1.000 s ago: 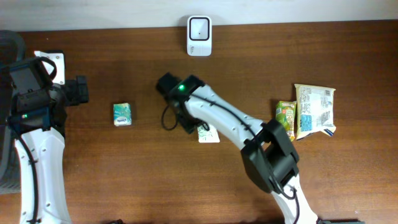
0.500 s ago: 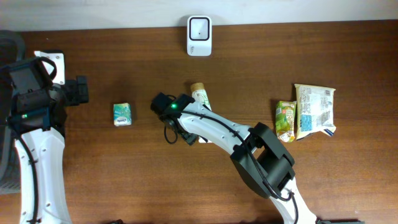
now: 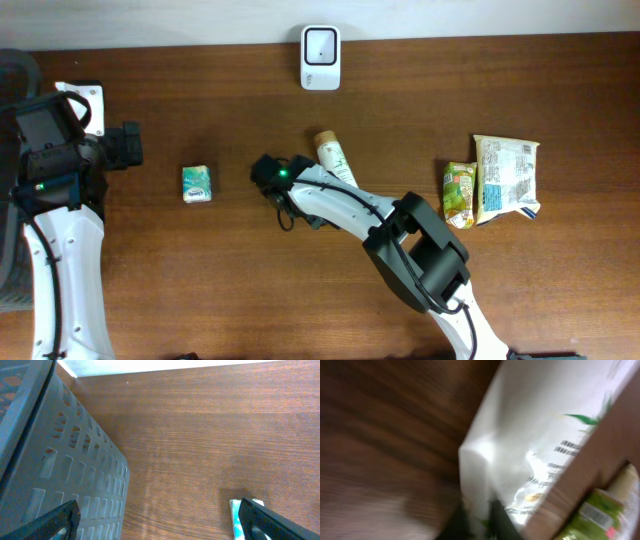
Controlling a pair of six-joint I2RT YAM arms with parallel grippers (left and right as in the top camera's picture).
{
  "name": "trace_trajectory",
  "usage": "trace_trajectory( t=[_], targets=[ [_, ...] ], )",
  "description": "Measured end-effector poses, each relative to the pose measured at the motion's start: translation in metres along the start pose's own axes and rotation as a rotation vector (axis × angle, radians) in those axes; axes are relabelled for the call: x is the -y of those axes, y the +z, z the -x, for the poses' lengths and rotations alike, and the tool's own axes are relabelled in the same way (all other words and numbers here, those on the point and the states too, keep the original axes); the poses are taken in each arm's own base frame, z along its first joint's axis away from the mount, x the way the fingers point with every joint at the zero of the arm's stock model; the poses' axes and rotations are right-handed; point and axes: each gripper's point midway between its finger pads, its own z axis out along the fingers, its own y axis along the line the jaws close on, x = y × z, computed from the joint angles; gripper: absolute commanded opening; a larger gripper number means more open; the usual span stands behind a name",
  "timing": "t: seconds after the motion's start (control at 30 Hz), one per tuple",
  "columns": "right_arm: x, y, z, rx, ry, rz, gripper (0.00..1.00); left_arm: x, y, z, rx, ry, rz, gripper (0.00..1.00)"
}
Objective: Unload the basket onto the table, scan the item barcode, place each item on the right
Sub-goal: 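Grasp the white tube with the right gripper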
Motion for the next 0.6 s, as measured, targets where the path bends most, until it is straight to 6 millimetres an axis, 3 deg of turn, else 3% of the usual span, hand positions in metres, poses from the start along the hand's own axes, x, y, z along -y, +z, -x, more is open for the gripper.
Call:
trace_trajectory(
  t=[0.2,0.3,0.37,0.43,0.5,0.6],
  targets=[
    [0.005,-0.002,0.0,0.0,0.012,0.002,0.04,0.0,0.0,0.0,0.0,0.0,0.0,0.99],
    [0.002,-0.011,0.001,-0.007,0.042,0.108,0.04,0.0,0.0,0.0,0.0,0.0,0.0,0.99],
    [-0.001,-0.026,0.006,0.014,0.08,0.258,0.04,0.0,0.0,0.0,0.0,0.0,0.0,0.99],
    [-0.003,-0.054,0.013,0.065,0.109,0.472,0.04,0.0,0.0,0.0,0.0,0.0,0.0,0.99],
    [0.005,-0.096,0.019,0.15,0.135,0.737,0.04,0.0,0.0,0.0,0.0,0.0,0.0,0.99],
    [0.015,-0.127,0.024,0.228,0.141,0.989,0.04,0.0,0.0,0.0,0.0,0.0,0.0,0.99]
  ],
)
